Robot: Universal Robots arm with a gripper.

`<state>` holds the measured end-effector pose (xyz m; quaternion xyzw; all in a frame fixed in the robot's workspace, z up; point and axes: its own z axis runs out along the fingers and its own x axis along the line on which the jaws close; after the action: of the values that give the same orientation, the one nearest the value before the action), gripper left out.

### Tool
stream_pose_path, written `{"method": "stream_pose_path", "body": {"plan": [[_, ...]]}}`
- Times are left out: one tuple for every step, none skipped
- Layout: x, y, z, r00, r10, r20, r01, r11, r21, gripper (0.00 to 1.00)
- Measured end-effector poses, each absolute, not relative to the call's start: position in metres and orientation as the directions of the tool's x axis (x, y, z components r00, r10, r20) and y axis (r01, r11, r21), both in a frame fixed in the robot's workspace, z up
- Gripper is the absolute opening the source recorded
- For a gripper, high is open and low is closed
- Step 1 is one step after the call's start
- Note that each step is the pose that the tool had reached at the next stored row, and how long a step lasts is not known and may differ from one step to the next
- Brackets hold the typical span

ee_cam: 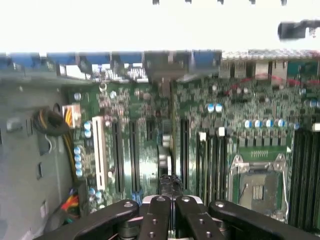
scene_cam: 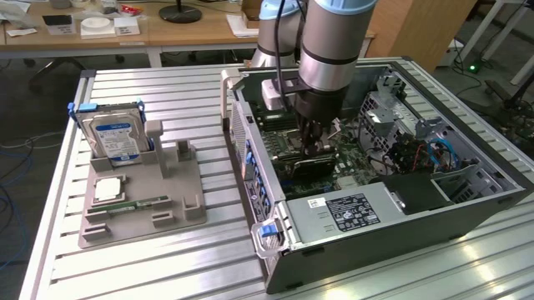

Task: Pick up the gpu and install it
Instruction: 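Press down on the gpu until it lock into place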

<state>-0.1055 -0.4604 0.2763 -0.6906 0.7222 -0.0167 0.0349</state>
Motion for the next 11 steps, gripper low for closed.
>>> {"method": "stream_pose_path", "body": {"plan": [[-0.108,-0.460,0.276,-0.044,-0.999,-0.027,-0.996,0.046,-0.072,0.10],[-0.109,-0.460,0.276,-0.044,-0.999,-0.027,-0.996,0.046,-0.072,0.10],[-0.110,-0.460,0.276,-0.044,-0.999,-0.027,-0.996,0.045,-0.072,0.10],[-0.112,-0.460,0.276,-0.044,-0.999,-0.027,-0.996,0.046,-0.072,0.10],[-0.112,-0.460,0.277,-0.044,-0.999,-0.027,-0.996,0.046,-0.072,0.10],[-0.112,-0.460,0.279,-0.044,-0.999,-0.028,-0.996,0.046,-0.071,0.10],[-0.112,-0.460,0.281,-0.044,-0.999,-0.029,-0.996,0.046,-0.071,0.10],[-0.112,-0.460,0.283,-0.044,-0.999,-0.030,-0.996,0.046,-0.071,0.10],[-0.112,-0.460,0.285,-0.044,-0.999,-0.032,-0.996,0.046,-0.071,0.10],[-0.112,-0.460,0.287,-0.044,-0.999,-0.033,-0.996,0.046,-0.070,0.10],[-0.112,-0.460,0.288,-0.044,-0.999,-0.033,-0.997,0.046,-0.070,0.10]]}}
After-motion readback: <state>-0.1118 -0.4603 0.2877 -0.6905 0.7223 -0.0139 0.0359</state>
